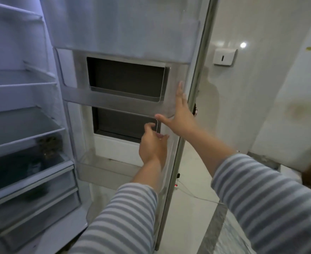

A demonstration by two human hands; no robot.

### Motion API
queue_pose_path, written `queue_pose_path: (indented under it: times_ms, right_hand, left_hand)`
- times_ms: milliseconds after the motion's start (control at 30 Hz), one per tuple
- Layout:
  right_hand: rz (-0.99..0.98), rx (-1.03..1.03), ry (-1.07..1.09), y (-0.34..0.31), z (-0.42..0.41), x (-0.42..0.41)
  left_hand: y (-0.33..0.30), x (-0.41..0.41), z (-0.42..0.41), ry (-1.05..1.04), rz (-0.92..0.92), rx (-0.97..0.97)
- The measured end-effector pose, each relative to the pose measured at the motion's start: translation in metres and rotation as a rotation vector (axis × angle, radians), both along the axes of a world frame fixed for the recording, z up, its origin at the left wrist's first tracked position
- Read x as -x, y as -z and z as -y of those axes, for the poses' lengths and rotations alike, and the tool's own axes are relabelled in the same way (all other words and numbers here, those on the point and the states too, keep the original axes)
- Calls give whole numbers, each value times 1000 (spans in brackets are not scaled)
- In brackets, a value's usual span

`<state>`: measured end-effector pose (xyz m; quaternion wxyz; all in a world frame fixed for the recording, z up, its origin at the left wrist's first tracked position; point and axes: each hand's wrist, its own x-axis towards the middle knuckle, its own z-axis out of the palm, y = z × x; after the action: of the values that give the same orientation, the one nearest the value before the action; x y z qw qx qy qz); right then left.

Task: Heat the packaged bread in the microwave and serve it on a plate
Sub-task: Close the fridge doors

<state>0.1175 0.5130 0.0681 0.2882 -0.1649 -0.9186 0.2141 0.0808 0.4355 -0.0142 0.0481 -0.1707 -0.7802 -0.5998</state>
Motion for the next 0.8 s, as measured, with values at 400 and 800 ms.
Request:
queue_pose_path:
  times_ms: [400, 800]
  right_hand:
    - [23, -57, 28, -6, 31, -17]
    - [-83, -534, 35, -6, 59, -36]
  left_hand:
    - [-22, -10, 43, -207, -432, 296]
    - [-28, -8, 99, -240, -394, 386]
